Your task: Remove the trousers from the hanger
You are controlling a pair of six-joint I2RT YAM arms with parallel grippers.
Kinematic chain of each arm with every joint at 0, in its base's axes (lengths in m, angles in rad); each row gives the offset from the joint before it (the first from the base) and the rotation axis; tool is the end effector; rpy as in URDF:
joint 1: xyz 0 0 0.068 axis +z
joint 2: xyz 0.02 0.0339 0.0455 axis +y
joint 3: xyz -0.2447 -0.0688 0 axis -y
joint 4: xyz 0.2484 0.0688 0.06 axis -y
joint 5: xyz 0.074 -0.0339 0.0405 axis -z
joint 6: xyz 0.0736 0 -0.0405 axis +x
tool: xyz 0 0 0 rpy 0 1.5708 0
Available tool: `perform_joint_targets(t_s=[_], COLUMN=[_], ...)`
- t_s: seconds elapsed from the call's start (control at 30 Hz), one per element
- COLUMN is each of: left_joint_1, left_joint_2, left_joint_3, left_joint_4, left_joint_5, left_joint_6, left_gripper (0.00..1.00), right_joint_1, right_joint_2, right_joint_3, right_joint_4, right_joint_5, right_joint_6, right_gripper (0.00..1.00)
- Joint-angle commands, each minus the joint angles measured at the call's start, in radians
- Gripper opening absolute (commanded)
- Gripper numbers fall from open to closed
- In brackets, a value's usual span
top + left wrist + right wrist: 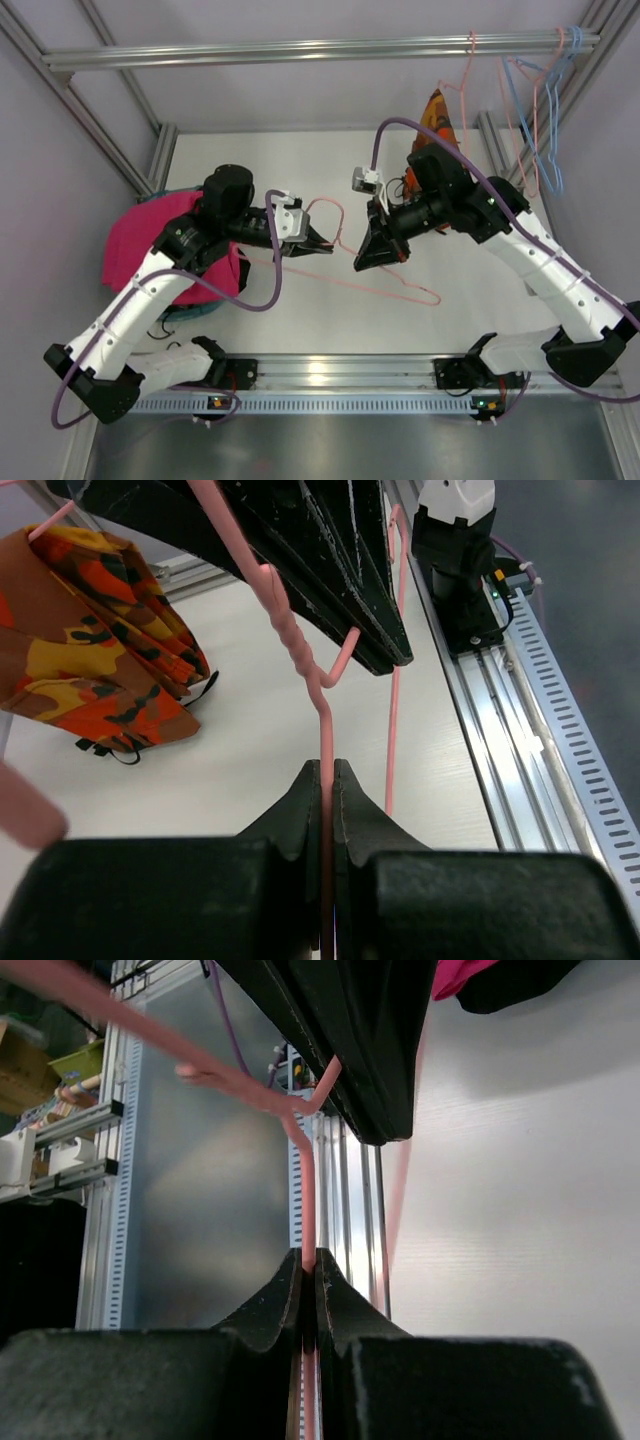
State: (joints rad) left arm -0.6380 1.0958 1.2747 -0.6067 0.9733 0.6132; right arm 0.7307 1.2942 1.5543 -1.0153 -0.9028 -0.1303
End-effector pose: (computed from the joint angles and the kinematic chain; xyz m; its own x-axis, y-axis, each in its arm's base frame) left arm 0.1621 -0.1959 0.3865 0.2680 0.2043 -0.9415 0.9600 -0.1390 0.2431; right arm 0.1587 0.2198 0.3888 -0.3971 -0.4639 -0.7919 -0.8983 0.0197 0.4389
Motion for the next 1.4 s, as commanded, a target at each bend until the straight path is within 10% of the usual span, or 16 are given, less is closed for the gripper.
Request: perform_joint_targets(t_s=[0.0, 0.03, 0.2, 0.67, 0.93, 1.17, 1.27, 1.37], left_joint_1=[-0.005, -0.006, -0.005, -0.006, -0.005, -0.005, -0.006, -0.005], left_joint_2=[-0.028, -0.03, -0.047, -0.008, 0.007, 0.007, 0.007, 0.0], left_joint_3=[0.012, 0.015, 0.018, 0.072, 0.094, 0.089, 0.089, 0.092], left_joint_4=[0.012, 0.012, 0.012, 0.013, 0.013, 0.013, 0.013, 0.013], left_joint_5=[-0.042, -0.048, -0.058, -0.047, -0.05, -0.068, -0.088, -0.131], left_joint_6=[-0.012, -0.026, -0.065, -0.07, -0.075, -0.081, -0.087, -0.125], left_gripper=[0.0, 0.0, 0.0, 0.0, 0.0, 0.0, 0.02, 0.41], right_joint_1=[0.012, 0.012, 0.004, -0.001, -0.001, -0.001, -0.001, -0.002], right_joint_2=[-0.044, -0.058, -0.14, -0.32, -0.305, -0.311, -0.325, -0.34], right_joint_3=[0.036, 0.027, -0.011, -0.178, -0.23, -0.24, -0.243, -0.235], right_joint_4=[0.05, 0.056, 0.051, -0.088, -0.109, -0.112, -0.112, -0.106], right_joint_5=[0.031, 0.041, 0.128, 0.396, 0.398, 0.393, 0.403, 0.416], right_joint_6=[-0.02, -0.02, -0.077, -0.218, -0.279, -0.272, -0.252, -0.229], right_gripper=[0.0, 0.0, 0.68, 0.95, 0.65, 0.01, 0.0, 0.0])
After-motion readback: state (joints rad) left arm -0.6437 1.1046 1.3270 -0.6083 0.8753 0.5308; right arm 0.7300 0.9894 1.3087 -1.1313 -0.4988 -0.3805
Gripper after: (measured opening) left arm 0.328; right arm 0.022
